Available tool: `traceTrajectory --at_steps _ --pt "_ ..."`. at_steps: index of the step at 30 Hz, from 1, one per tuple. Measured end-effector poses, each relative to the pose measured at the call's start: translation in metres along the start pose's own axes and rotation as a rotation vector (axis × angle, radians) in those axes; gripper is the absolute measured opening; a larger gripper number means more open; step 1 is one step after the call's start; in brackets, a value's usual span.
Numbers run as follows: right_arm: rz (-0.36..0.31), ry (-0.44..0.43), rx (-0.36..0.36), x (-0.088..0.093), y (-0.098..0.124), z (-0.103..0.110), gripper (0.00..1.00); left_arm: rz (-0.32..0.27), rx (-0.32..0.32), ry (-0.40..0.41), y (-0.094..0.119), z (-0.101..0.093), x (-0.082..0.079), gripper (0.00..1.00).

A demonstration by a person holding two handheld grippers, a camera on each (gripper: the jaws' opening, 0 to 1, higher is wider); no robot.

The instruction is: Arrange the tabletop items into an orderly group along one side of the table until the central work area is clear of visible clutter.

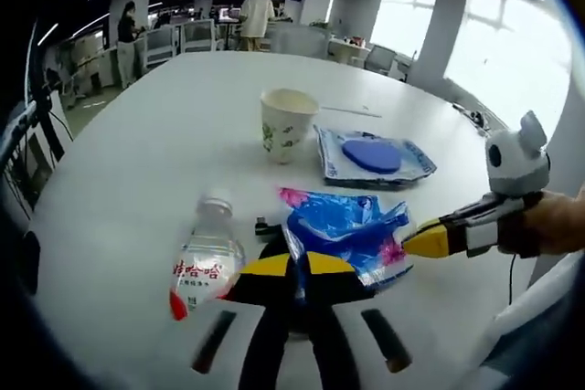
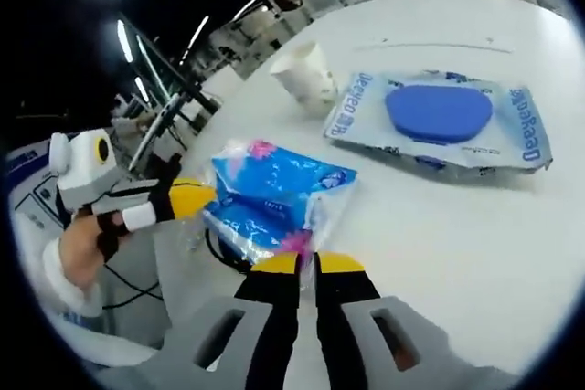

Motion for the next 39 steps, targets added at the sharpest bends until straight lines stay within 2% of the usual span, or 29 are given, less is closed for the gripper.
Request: traceTrajectory --at_steps 7,10,13,24,33,39 --pt "-0.006 -0.023 -0.005 0.003 0.013 -0.005 0.0 0.0 0.019 -0.007 0.001 -0.01 0.0 0.0" --pt "-0.046 -0.086 -0.004 0.001 0.024 -0.009 0.0 -0.009 0.034 0.002 0.002 -0.015 -0.001 0.0" --pt "-0.048 -0.158 -0.02 0.001 0.031 -0.012 0.0 -0.01 0.048 -0.004 0.0 -0.023 -0.002 0.0" --pt "-0.092 -0.115 0.017 0.004 0.055 -0.025 0.0 -0.005 0.089 -0.038 -0.007 -0.048 -0.004 0.0" --pt "-0.116 -0.134 0.035 0.011 0.072 -0.037 0.0 0.021 0.116 -0.063 -0.012 -0.067 0.002 0.01" --pt "-0.142 -0.153 0.038 0.013 0.084 -0.046 0.0 0.03 0.145 -0.081 -0.015 -0.079 -0.001 0.01"
Point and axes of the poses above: the point that each gripper's makers call its tool centre point, and the gripper's own axes: y roughly backward along the fingers, z roughly to its left, x roughly out of its underside, the point moved 7 cm from there along y, roughly backward along the fingers, and after that the axes turned 5 degrees about x, right-handed, at the moved point
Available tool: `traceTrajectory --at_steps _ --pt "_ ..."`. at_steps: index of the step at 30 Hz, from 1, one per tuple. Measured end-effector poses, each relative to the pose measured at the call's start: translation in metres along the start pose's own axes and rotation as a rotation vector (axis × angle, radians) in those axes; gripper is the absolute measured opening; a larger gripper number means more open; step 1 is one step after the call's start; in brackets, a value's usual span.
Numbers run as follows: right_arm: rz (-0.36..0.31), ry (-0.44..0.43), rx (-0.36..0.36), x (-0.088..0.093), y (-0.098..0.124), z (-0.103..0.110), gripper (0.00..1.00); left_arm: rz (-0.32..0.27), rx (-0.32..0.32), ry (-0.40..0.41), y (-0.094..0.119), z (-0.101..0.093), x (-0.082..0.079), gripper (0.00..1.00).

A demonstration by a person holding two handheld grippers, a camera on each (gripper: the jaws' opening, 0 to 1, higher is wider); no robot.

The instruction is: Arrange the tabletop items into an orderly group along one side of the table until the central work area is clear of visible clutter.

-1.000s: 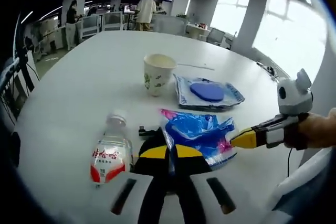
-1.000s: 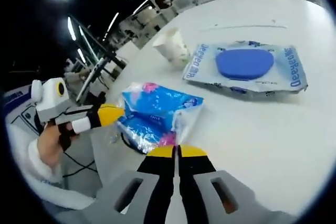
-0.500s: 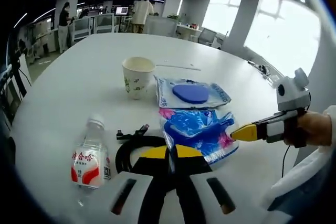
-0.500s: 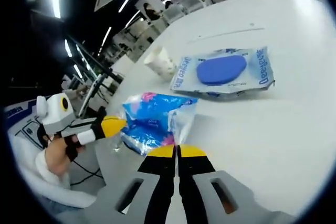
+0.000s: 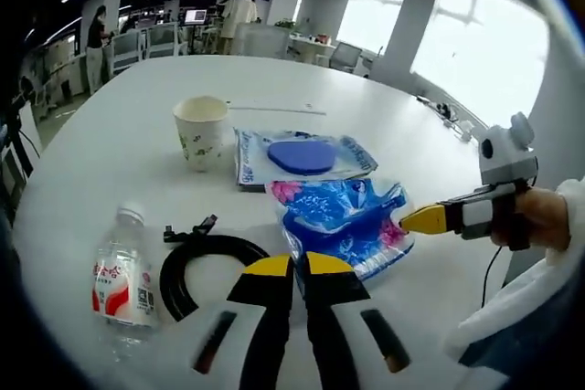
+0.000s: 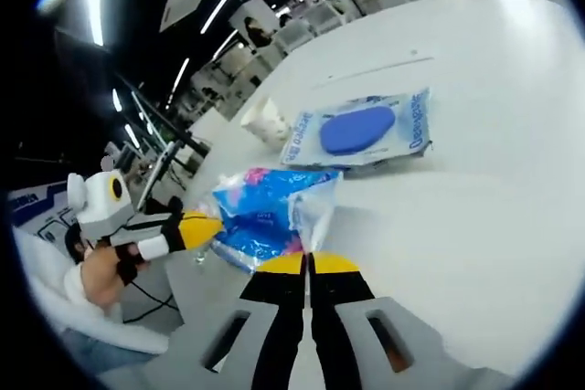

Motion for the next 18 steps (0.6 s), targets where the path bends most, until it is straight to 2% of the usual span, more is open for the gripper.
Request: traceTrajectory --at_steps 8,11,18 --pt "-0.051 0.0 0.018 -0.011 0.015 -0.016 0.0 0.03 0.032 -0.062 -0.016 -0.02 -0.007 0.02" --pt "-0.086 -0.044 0.021 -0.016 0.023 -0.024 0.0 0.05 0.048 -0.084 -0.022 -0.027 -0.008 0.02" --pt "-0.119 -0.046 0.045 -0.019 0.038 -0.037 0.0 0.061 0.087 -0.141 -0.032 -0.044 -0.02 0.03"
Point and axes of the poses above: the point that each gripper's makers call its tool centre point, and the gripper's own axes: y roughly backward along the fingers, z roughly to its left, x roughly out of its underside, the point moved 7 cm from there along y, roughly backward along the fingers, and after that the axes turned 5 degrees about x, right-handed, at the moved point
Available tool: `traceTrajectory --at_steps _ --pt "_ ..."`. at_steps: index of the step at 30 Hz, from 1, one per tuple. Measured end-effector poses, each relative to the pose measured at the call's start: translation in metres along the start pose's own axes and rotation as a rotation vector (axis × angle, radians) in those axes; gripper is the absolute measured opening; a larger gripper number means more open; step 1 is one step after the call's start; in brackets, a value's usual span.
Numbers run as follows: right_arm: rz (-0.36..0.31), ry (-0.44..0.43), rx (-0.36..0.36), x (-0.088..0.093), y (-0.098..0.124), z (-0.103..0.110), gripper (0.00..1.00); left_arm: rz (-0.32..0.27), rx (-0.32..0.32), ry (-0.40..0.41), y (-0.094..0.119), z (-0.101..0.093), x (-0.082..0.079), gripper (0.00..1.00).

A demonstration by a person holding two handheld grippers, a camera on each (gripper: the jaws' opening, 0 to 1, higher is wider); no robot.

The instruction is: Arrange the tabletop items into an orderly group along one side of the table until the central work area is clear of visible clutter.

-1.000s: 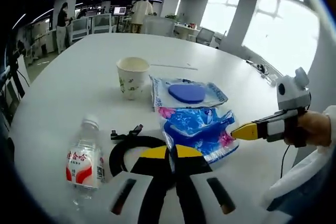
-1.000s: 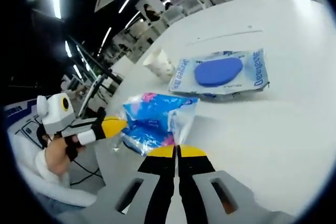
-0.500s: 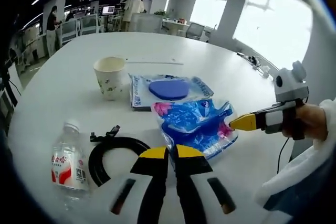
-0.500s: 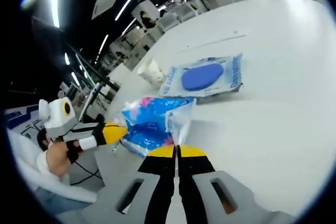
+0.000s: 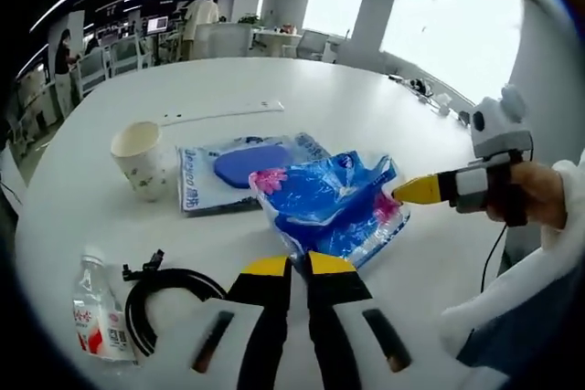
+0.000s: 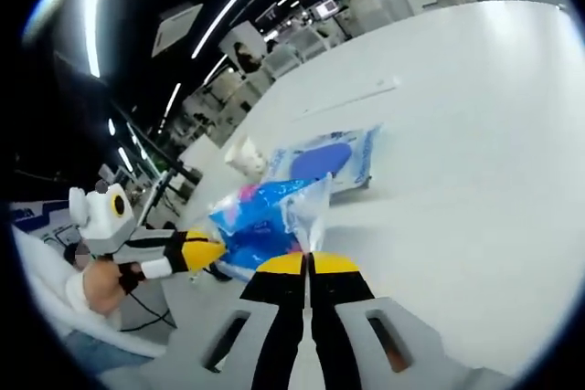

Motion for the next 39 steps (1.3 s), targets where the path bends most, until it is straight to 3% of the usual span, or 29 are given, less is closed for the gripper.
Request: traceTrajectory --at_steps 7,17,24,27,31,39 --pt "-0.063 -0.016 0.047 -0.013 0.02 -0.023 0.0 0.007 0.061 -0.056 -0.021 -0.02 -0.02 0.04" --pt "-0.103 -0.067 0.086 -0.014 0.037 -0.045 0.0 0.02 0.114 -0.077 -0.042 -0.036 -0.038 0.03" --pt "-0.15 -0.065 0.124 -0.035 0.049 -0.064 0.0 0.025 0.141 -0.157 -0.061 -0.053 -0.06 0.04" --pt "-0.186 -0.11 0.139 -0.046 0.05 -0.077 0.0 0.031 0.163 -0.177 -0.072 -0.06 -0.07 0.05" --pt "-0.196 -0.079 0.165 -0.055 0.052 -0.087 0.0 0.057 0.176 -0.184 -0.085 -0.064 -0.075 0.06" --pt "-0.207 -0.108 0.198 -0.053 0.047 -0.098 0.0 0.09 0.167 -0.2 -0.102 -0.068 -0.082 0.06"
Point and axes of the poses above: the point that each gripper's makers call its tool centre point, and the gripper's own axes: y roughly backward along the fingers, z roughly to its left, x roughly out of its underside, the point moved 7 cm from there along y, roughly backward along the fingers, and after that the axes turned 5 degrees about x, right-handed, at the moved point
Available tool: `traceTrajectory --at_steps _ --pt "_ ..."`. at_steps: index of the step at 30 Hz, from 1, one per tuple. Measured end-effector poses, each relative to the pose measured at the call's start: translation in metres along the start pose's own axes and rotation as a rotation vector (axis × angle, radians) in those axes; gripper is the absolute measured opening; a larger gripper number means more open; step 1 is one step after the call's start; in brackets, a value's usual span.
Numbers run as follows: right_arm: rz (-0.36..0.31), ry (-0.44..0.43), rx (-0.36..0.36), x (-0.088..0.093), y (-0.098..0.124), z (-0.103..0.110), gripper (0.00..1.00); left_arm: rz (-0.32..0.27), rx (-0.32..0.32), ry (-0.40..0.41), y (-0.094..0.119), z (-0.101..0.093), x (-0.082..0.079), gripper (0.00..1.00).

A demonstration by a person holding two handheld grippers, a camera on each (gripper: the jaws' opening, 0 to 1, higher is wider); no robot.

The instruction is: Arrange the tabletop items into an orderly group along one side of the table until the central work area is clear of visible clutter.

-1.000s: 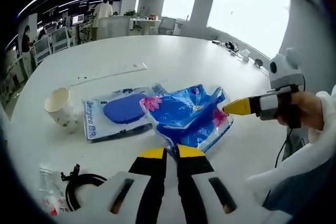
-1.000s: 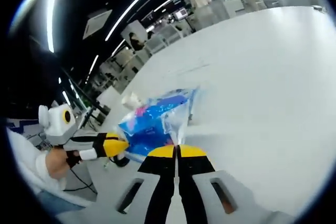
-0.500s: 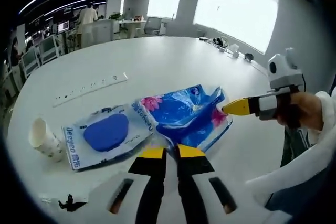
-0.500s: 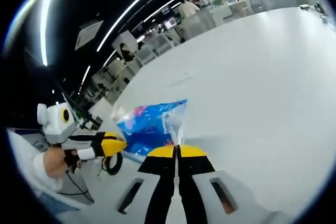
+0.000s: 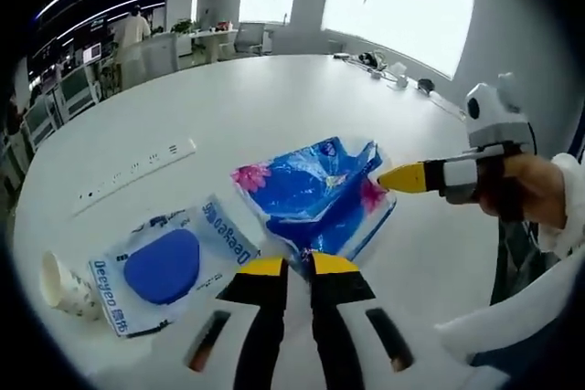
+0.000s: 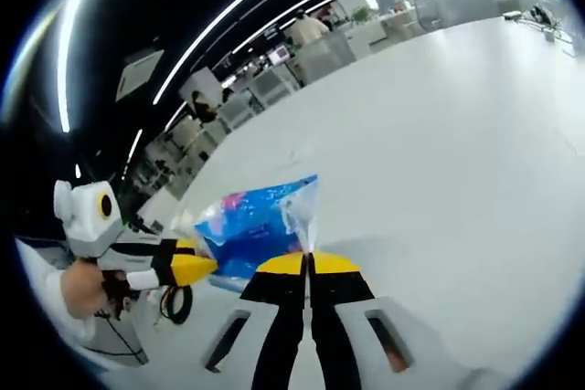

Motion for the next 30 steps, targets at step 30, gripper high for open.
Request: traceTrajectory --at_steps 30 --pt "-0.055 -0.074 0.116 -0.008 -0.055 -0.043 0.0 0.061 -0.002 0.093 -0.057 0.014 -0.008 0.21"
Point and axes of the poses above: the point that each gripper's makers call its tool centre point, and the gripper's own axes: y roughly backward along the fingers, z roughly to its left, x roughly out of its underside, the point moved 7 cm from there along y, roughly backward along the fingers, and after that the axes turned 5 degrees about x, right-handed, at the moved point
